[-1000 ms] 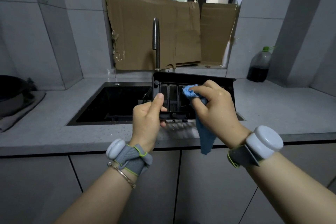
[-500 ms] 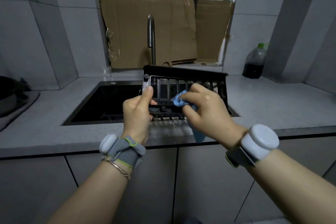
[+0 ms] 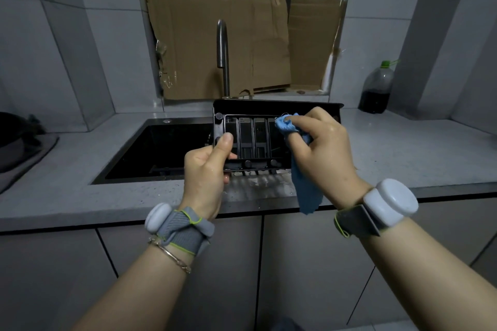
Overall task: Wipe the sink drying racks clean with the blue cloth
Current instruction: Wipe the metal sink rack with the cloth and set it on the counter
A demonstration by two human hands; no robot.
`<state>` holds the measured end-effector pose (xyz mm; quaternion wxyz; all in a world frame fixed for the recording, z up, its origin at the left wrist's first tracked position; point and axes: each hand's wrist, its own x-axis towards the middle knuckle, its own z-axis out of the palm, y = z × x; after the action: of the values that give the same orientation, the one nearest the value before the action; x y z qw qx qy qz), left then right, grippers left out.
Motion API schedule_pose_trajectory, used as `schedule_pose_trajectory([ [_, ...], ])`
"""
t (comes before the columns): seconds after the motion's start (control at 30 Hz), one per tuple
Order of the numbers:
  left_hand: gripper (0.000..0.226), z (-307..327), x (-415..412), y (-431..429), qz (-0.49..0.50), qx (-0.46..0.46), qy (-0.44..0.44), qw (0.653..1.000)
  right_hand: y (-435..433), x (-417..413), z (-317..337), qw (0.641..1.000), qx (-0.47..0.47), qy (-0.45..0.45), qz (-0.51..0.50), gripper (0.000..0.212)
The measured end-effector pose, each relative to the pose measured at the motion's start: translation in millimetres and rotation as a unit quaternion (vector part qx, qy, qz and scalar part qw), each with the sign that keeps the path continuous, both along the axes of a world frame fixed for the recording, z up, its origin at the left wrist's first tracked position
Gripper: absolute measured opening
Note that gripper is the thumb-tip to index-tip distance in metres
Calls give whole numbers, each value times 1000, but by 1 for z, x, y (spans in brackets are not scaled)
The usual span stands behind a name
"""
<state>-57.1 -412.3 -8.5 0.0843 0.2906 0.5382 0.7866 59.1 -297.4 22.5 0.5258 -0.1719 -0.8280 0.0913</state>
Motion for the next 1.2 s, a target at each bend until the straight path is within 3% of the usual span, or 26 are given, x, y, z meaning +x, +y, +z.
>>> schedule_pose_trajectory([
  [0.27,57,0,-4,0,-7,24,-43,999,-8,9,-16,995,63,-56,44,33],
  [0.57,53,0,-3,-6,-23,38,-35,998,-7,-4,6,999,41,-12,2,27],
  [0.83,44,-8,-3,-4,-8,21,-32,999,-12,9,-16,993,77,-89,30,32],
  [1.0,45,-8,-3,-3,23,-3,-10,1000,5,13,-10,998,48,-25,-15,31],
  [1.2,45,-6,-2,-5,-9,14,-14,1000,9,10,-10,998,47,-33,-26,29],
])
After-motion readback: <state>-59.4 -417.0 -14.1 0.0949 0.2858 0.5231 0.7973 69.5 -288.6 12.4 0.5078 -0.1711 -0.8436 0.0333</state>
